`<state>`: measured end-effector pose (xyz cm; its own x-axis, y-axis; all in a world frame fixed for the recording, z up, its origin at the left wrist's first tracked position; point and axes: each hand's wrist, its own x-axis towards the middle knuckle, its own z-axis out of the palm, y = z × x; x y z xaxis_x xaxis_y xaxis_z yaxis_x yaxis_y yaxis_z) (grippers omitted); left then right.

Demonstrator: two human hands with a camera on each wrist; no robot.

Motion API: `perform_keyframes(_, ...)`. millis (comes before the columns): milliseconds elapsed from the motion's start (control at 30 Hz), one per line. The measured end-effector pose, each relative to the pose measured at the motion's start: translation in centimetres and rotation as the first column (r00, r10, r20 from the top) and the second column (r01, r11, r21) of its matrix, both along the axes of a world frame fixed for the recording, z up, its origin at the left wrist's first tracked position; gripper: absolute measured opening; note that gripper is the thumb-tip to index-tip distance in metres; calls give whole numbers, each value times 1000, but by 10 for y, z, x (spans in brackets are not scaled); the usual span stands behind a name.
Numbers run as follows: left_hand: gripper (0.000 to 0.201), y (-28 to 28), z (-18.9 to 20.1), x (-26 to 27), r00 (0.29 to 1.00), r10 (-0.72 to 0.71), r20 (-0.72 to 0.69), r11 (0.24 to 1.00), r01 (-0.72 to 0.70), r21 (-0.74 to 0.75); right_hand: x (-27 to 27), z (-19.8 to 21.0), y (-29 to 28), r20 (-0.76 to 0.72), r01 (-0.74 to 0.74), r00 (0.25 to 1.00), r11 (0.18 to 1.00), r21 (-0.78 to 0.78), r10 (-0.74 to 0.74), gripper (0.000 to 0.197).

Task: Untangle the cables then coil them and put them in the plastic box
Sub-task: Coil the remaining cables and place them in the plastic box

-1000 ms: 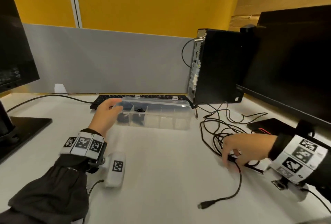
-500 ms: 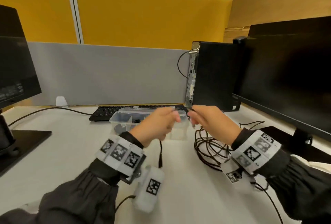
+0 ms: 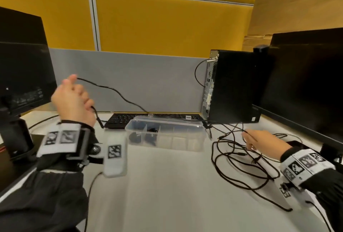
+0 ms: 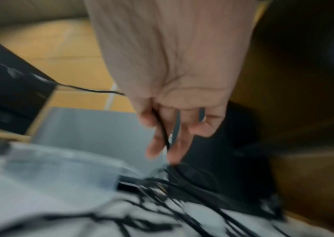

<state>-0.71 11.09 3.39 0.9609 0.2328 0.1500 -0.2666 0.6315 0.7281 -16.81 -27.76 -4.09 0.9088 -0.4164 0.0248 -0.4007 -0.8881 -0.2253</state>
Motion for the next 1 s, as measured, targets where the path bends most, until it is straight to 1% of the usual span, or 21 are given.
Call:
perform_keyframes(67,19,-30,-5,-18,994,-24,109,973,-2,231,4,14,27,84,-22,996,981,-192,39,33)
perform_keyframes(100,20,-48,-8,-31,980,-91,174,927,19,375,5,22,43,128,-40,988,946,-321,86,34)
perform_keyframes(133,22,-67,-12,-44,957,-188,223,856,49,515,5,31,61,160,-56,977,899,-435,138,34)
perform_keyframes(167,25,-84,-17,-56,923,-297,243,763,77,642,5,38,76,178,-62,967,850,-523,180,33)
perform_keyframes(200,28,-99,-21,-66,886,-399,236,645,89,759,6,44,90,190,-57,960,810,-584,205,32)
perform_keyframes(267,32,-121,-29,-80,797,-579,170,409,104,907,7,52,109,194,-57,954,775,-630,228,30)
perform_keyframes(300,33,-127,-30,-84,754,-646,119,328,134,935,8,54,114,206,-61,949,780,-623,239,29)
perform_keyframes(333,34,-129,-30,-85,718,-692,72,282,177,943,9,55,116,223,-67,942,792,-607,250,28)
perform_keyframes(367,35,-127,-28,-85,701,-711,51,272,209,939,10,57,116,243,-79,933,809,-583,266,26)
perform_keyframes(433,35,-116,-24,-79,737,-671,85,328,193,925,12,56,107,255,-146,920,866,-479,297,27)
perform_keyframes(467,35,-109,-22,-73,776,-617,128,386,158,909,13,54,99,237,-190,925,900,-393,299,27)
perform_keyframes(533,34,-90,-17,-58,869,-456,191,553,108,826,14,45,74,116,-231,960,955,-188,255,27)
perform_keyframes(567,34,-79,-14,-49,908,-372,193,636,98,765,13,40,60,49,-204,977,977,-64,207,27)
perform_keyframes(633,35,-57,-10,-31,959,-228,167,765,70,641,9,27,33,-43,-87,995,985,146,94,28)
perform_keyframes(700,34,-35,-6,-15,986,-104,128,859,24,511,4,18,10,-79,14,997,979,202,2,29)
perform_keyframes(767,33,-11,-2,1,997,0,82,940,-28,339,0,12,-9,-62,96,995,964,249,-83,30)
perform_keyframes(833,34,15,-1,16,999,48,25,983,-52,179,-7,8,-24,-48,183,983,928,324,-177,35)
perform_keyframes(900,36,33,-6,26,998,70,-12,991,-68,114,-9,6,-32,-33,222,972,873,435,-231,32)
perform_keyframes(933,36,37,-9,29,995,96,-19,991,-94,94,-7,6,-33,21,217,965,846,487,-260,28)
perform_keyframes(967,34,39,-13,31,991,130,-18,989,-128,75,-6,9,-32,132,190,943,819,541,-306,20)
perform_keyframes(1000,32,37,-16,32,987,158,-22,986,-156,62,-4,15,-30,300,120,883,791,599,-361,14)
